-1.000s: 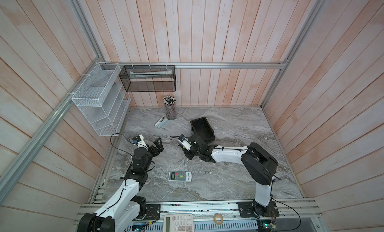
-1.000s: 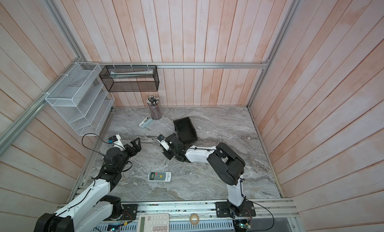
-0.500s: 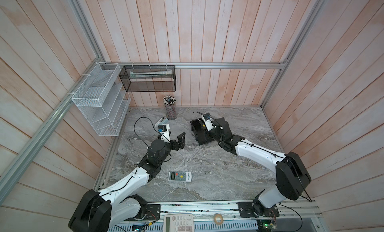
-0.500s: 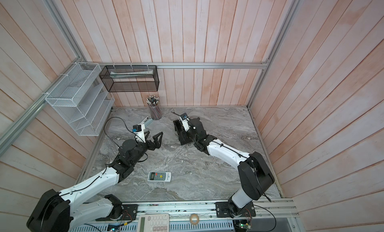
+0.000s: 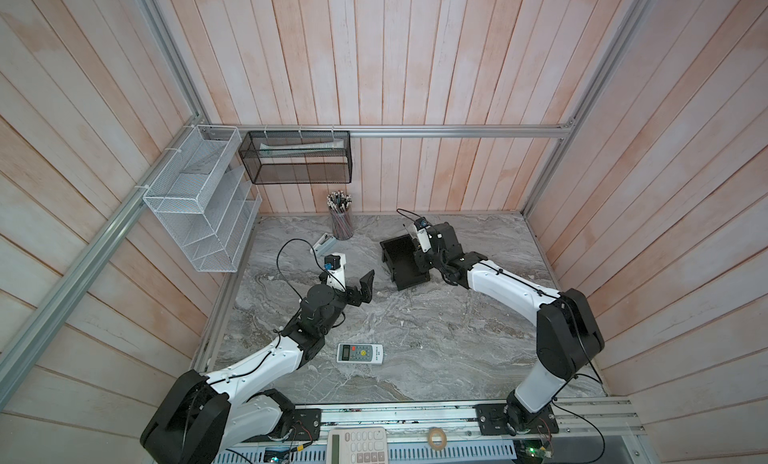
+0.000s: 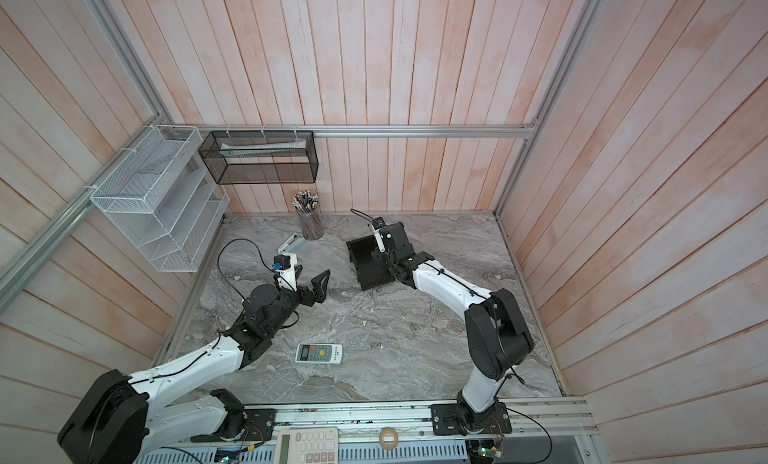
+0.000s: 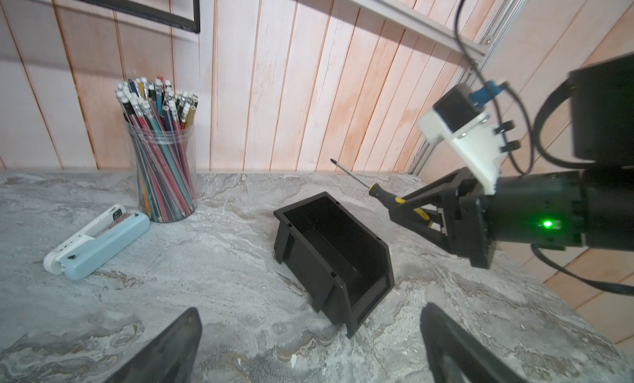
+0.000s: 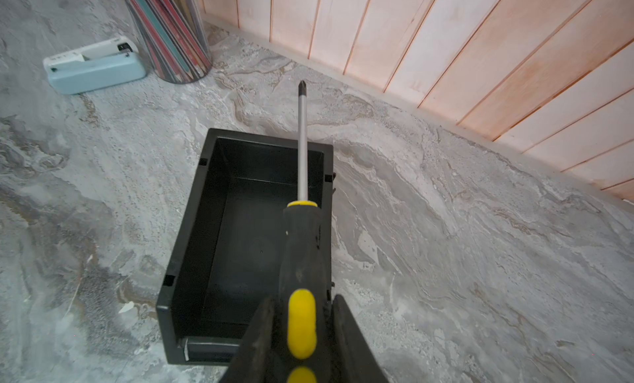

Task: Put the screwdriver in the bin
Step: Place the screwdriver into the bin.

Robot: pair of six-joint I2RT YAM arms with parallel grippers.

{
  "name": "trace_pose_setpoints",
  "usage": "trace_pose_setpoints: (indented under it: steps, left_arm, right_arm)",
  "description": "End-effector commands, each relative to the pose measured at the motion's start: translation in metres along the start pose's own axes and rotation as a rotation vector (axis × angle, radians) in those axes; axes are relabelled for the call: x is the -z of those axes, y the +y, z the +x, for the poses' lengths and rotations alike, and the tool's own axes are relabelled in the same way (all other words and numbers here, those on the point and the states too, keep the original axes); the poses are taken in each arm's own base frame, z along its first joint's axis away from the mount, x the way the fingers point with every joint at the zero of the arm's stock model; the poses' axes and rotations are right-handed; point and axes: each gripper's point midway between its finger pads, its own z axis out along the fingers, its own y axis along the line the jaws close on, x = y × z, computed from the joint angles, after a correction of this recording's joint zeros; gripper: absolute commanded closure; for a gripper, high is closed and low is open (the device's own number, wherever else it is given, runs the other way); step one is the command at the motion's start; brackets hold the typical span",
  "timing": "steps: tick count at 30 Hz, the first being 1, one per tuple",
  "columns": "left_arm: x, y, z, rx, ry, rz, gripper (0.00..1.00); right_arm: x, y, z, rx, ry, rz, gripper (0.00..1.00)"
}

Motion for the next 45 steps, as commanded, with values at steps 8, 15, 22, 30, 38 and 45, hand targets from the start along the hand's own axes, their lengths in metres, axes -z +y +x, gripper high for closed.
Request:
trace_pose_setpoints:
  steps: [8,15,22,30,38,45]
  left_arm:
    - [-0.004,-0.002,0.007,-0.018,0.02,0.013,0.0]
    - [-0.004,0.0,0.007,-0.018,0.019,0.004,0.0]
    - [-0.004,0.0,0.008,-0.019,0.022,0.0,0.0]
    - [-0.006,0.004,0.01,-0.023,0.03,-0.024,0.0]
    - [-0.008,0.006,0.011,-0.028,0.035,-0.034,0.0]
    - [-0.008,0.008,0.012,-0.035,0.039,-0.042,0.0]
  right_arm:
    - [-0.022,0.025,0.035,0.152,0.157,-0.126,0.92]
    - [-0.039,0.031,0.035,0.254,0.185,-0.135,0.92]
    - [-0.054,0.037,0.026,0.341,0.157,-0.161,0.92]
    - [-0.074,0.045,0.044,0.423,0.199,-0.174,0.92]
    - [-0.086,0.052,0.048,0.462,0.188,-0.16,0.9]
    - [-0.093,0.048,0.041,0.476,0.166,-0.128,0.85]
